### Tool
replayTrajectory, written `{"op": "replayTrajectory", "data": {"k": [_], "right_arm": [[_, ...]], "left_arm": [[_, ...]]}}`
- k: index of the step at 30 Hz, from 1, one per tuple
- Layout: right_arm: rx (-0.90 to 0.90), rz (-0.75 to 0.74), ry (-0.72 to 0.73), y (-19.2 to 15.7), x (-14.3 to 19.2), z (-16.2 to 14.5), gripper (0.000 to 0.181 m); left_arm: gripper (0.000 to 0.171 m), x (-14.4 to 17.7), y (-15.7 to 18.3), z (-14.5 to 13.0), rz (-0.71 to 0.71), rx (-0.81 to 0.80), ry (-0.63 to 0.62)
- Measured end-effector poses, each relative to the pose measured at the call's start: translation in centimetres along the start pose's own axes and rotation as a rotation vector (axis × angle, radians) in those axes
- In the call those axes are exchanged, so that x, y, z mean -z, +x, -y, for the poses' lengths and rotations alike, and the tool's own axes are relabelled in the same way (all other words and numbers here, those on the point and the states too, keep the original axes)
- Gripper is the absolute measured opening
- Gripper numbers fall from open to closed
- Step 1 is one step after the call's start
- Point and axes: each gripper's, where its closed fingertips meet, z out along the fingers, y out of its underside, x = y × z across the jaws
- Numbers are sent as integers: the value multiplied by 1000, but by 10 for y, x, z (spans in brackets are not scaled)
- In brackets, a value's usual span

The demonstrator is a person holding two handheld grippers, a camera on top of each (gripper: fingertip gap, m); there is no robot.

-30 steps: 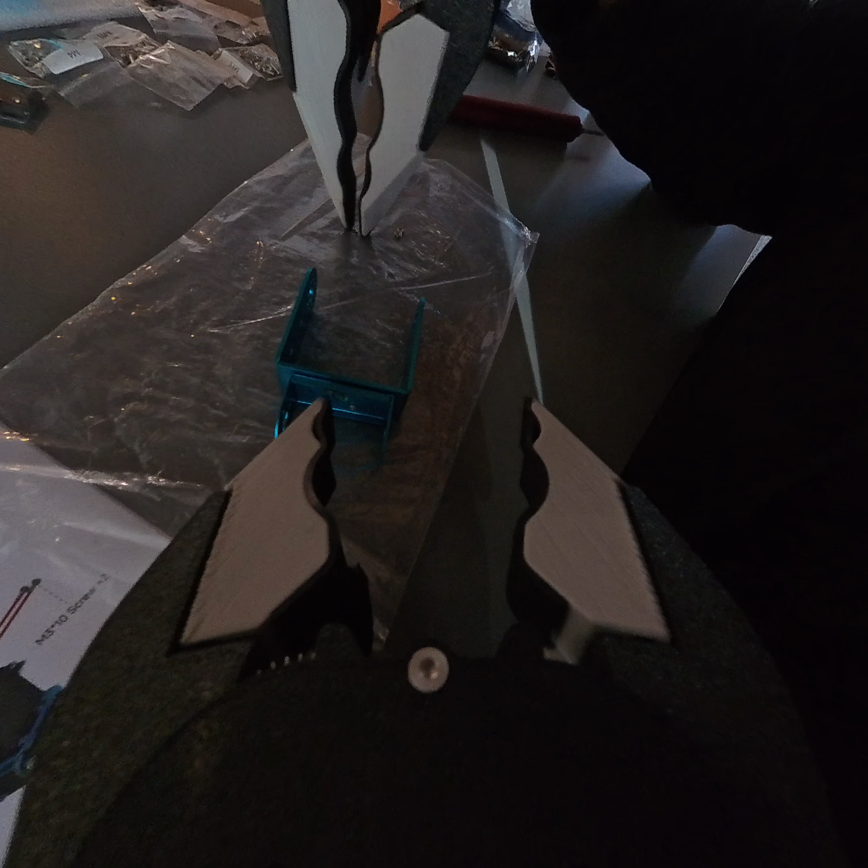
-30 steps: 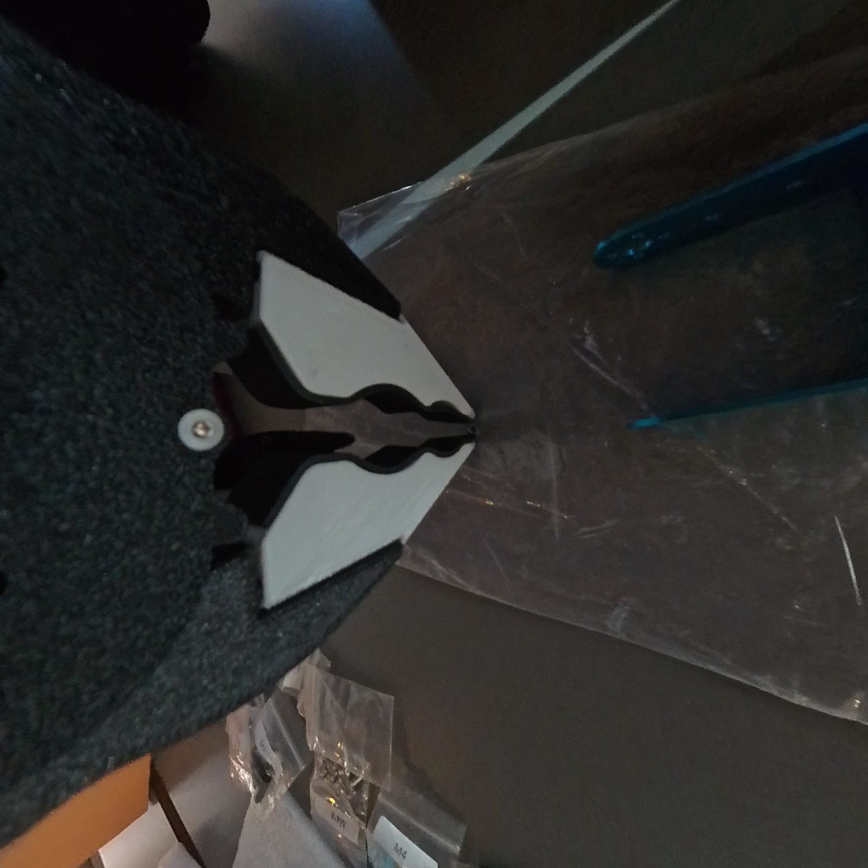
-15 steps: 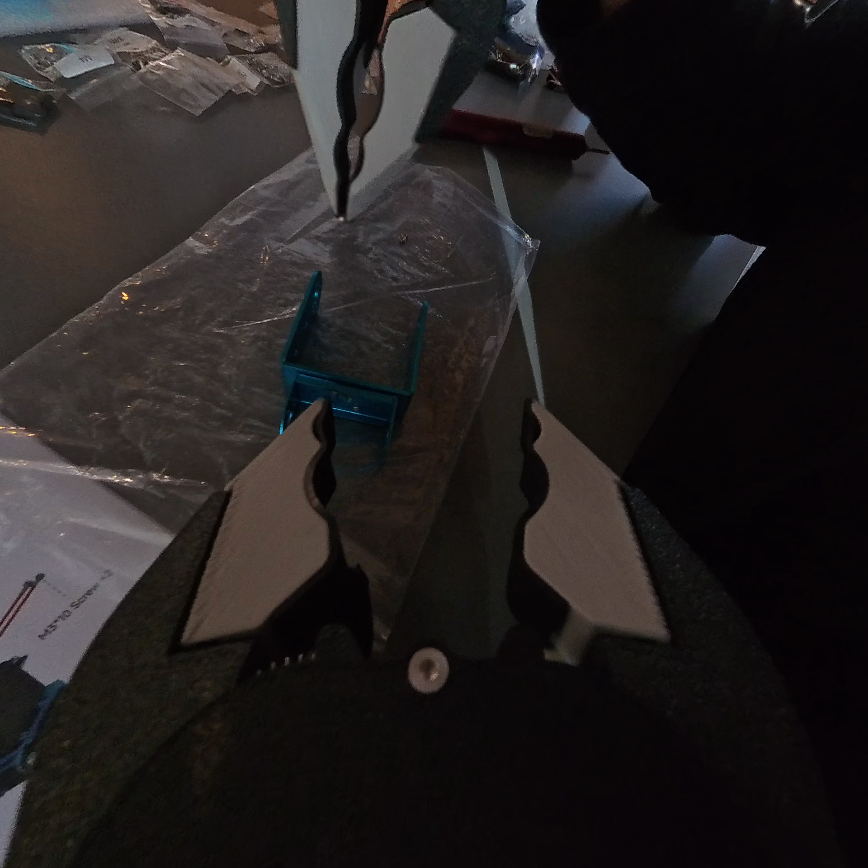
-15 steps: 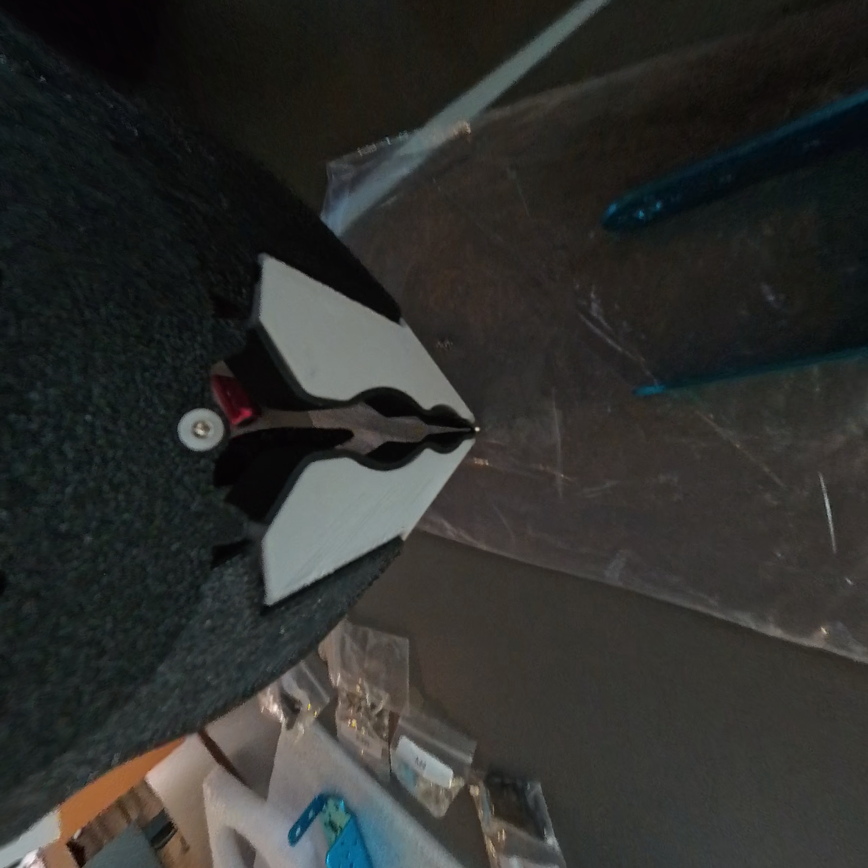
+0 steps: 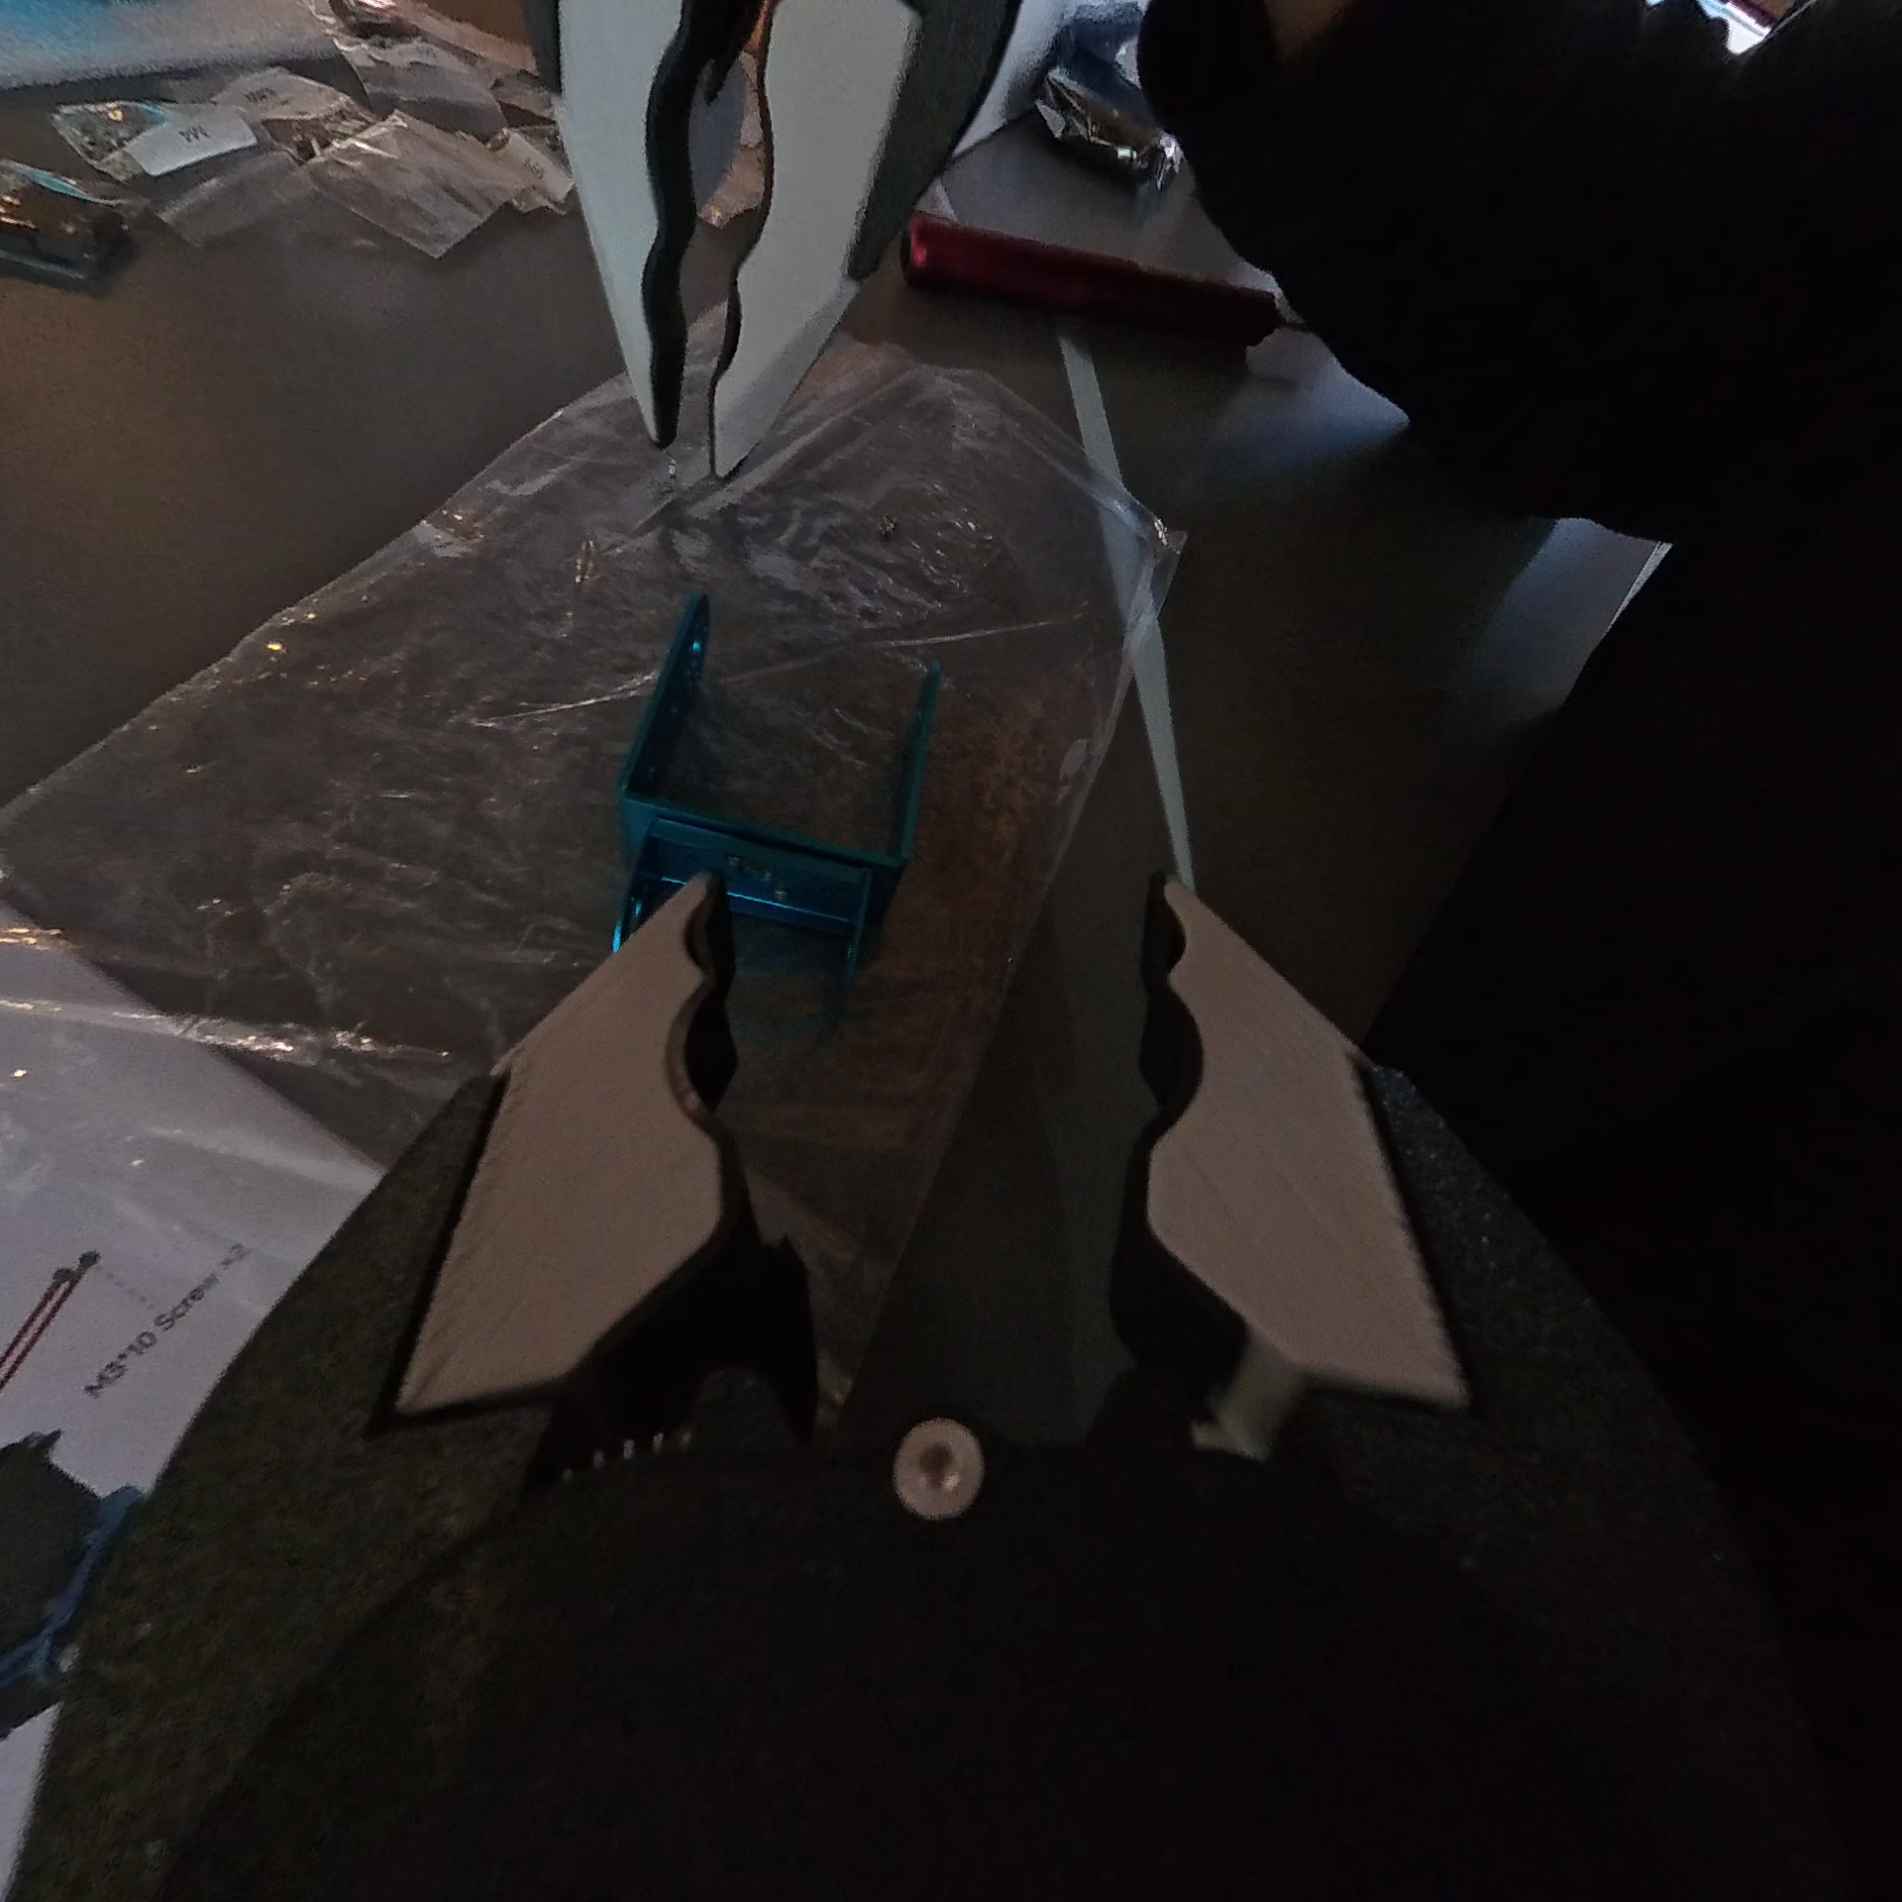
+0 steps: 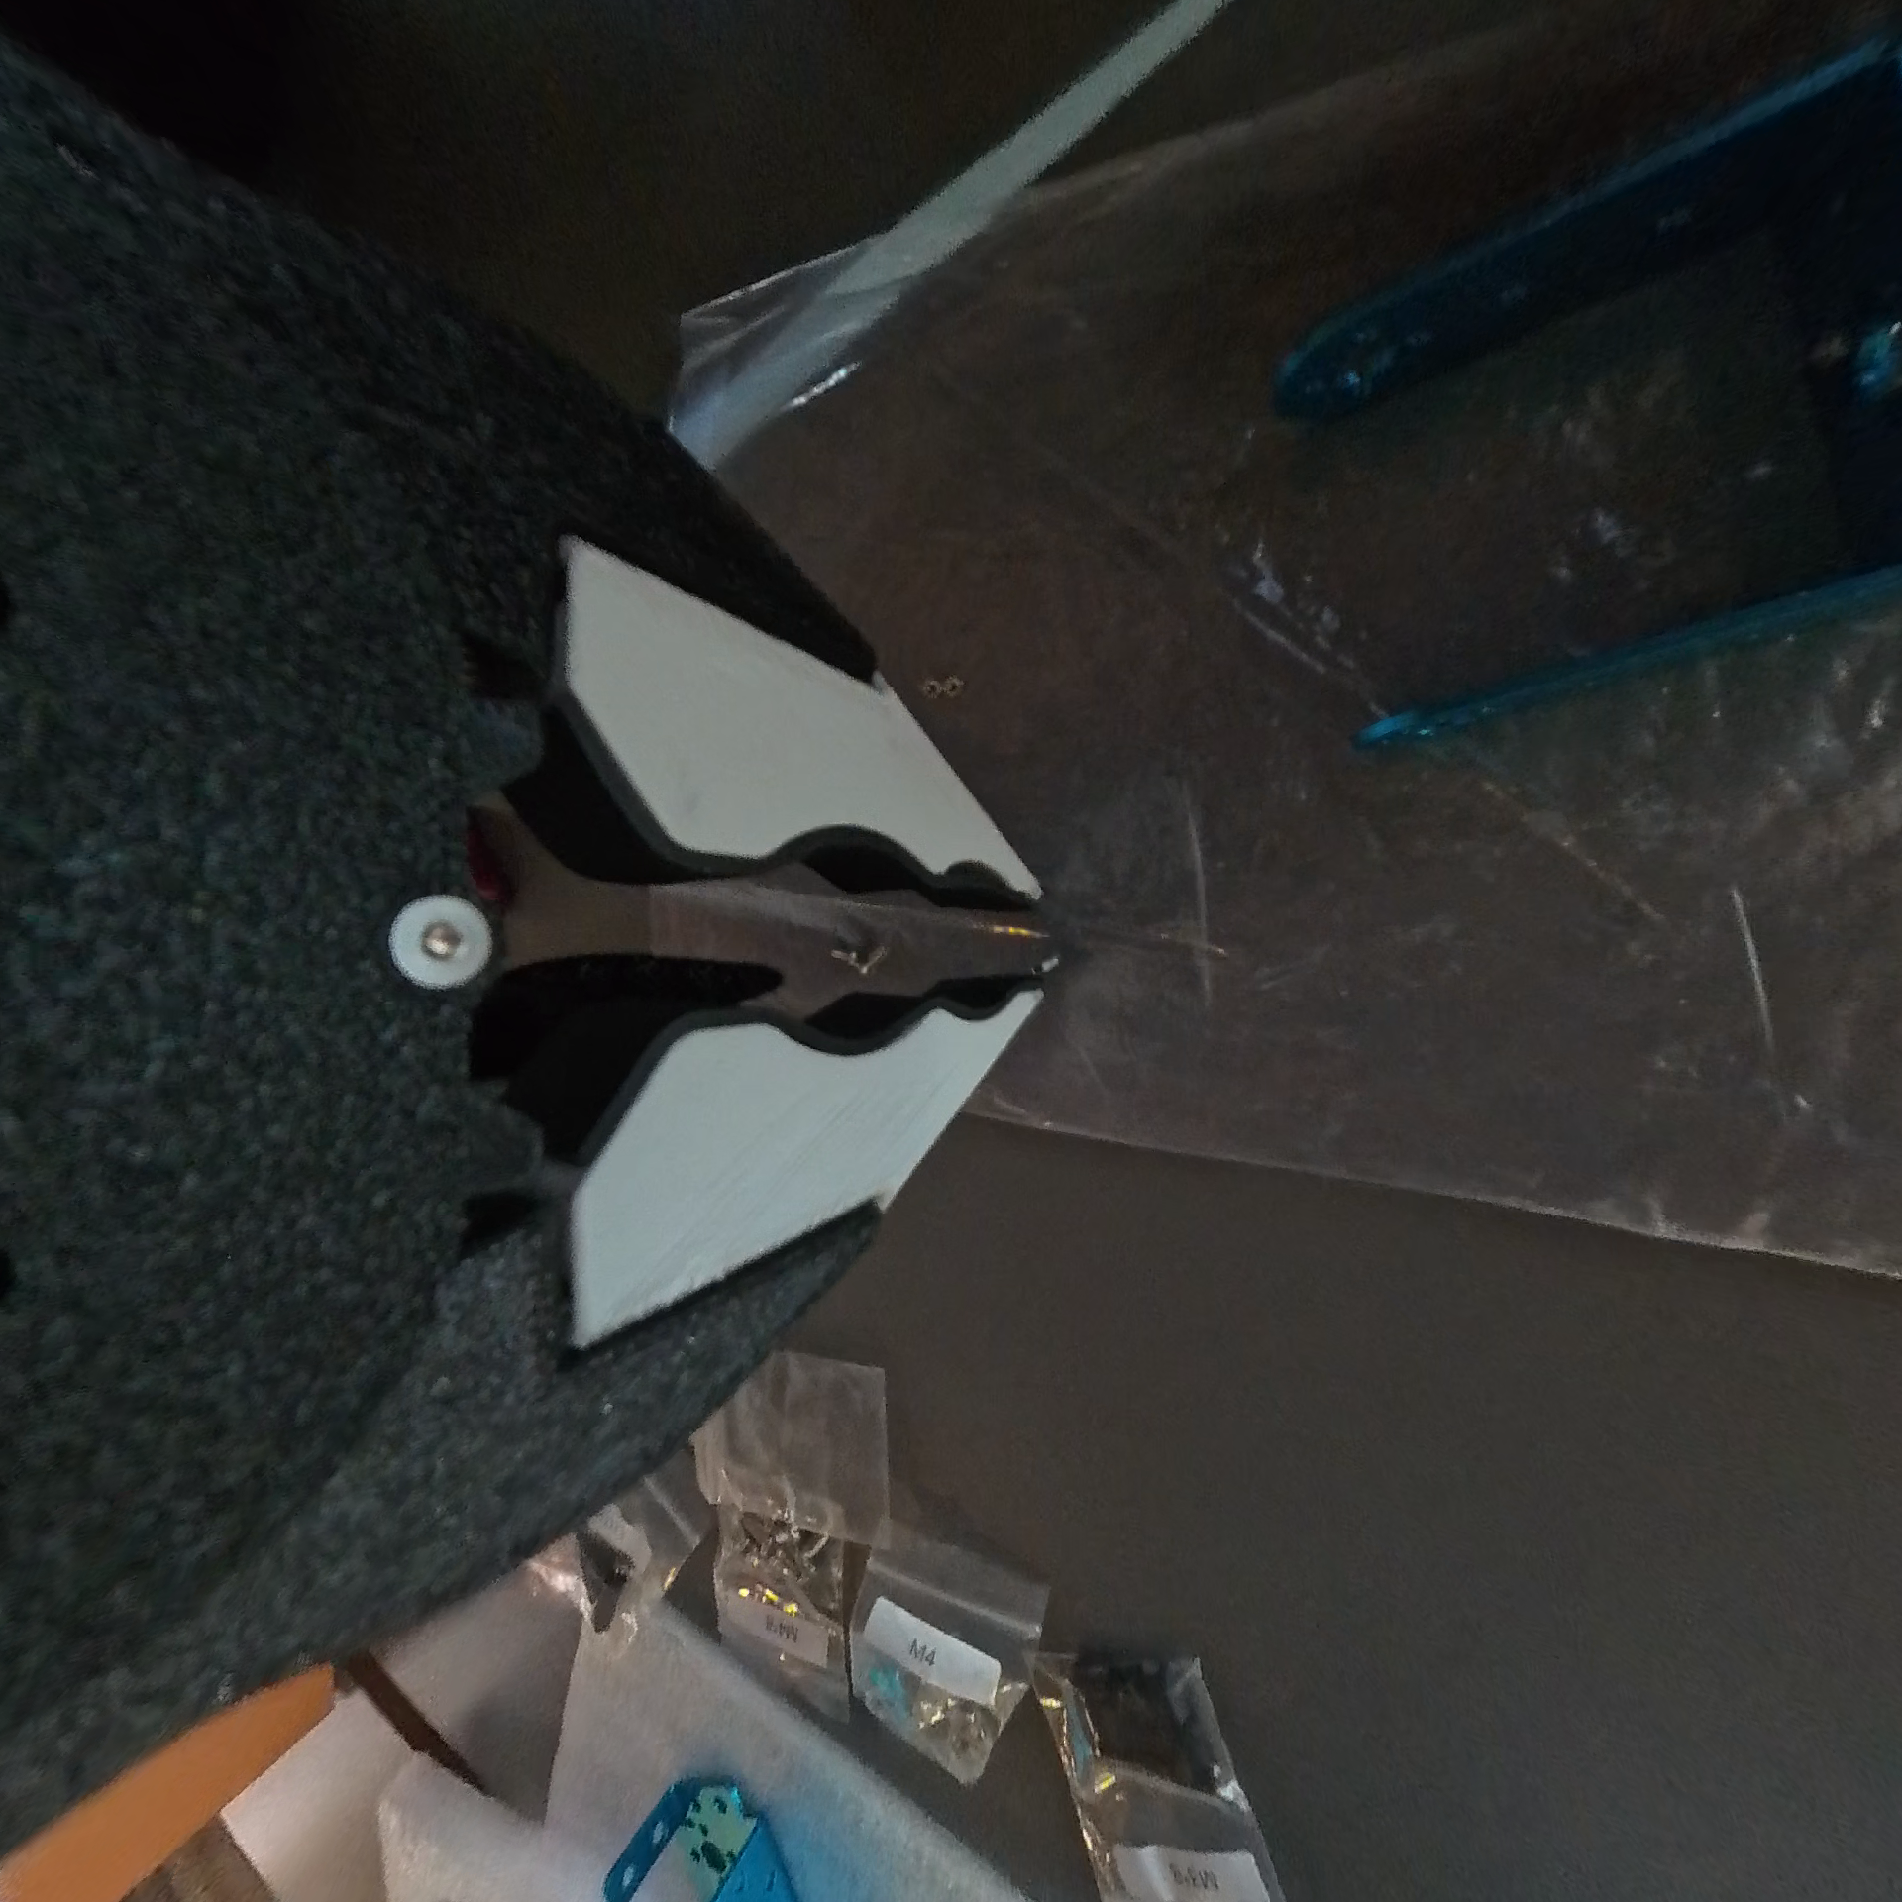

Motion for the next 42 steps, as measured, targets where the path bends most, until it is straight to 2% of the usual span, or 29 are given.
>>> {"op": "replayTrajectory", "data": {"k": [13,24,42], "right_arm": [[-42,19,-35,5,-3,-8,9],[-42,50,-25,0,-6,-3,11],[65,-13,-41,5,-7,2,5]], "left_arm": [[79,0,0,0,-1,4,3],[80,0,0,0,-6,5,2],[80,0,1,-1,-11,4,-4]]}}
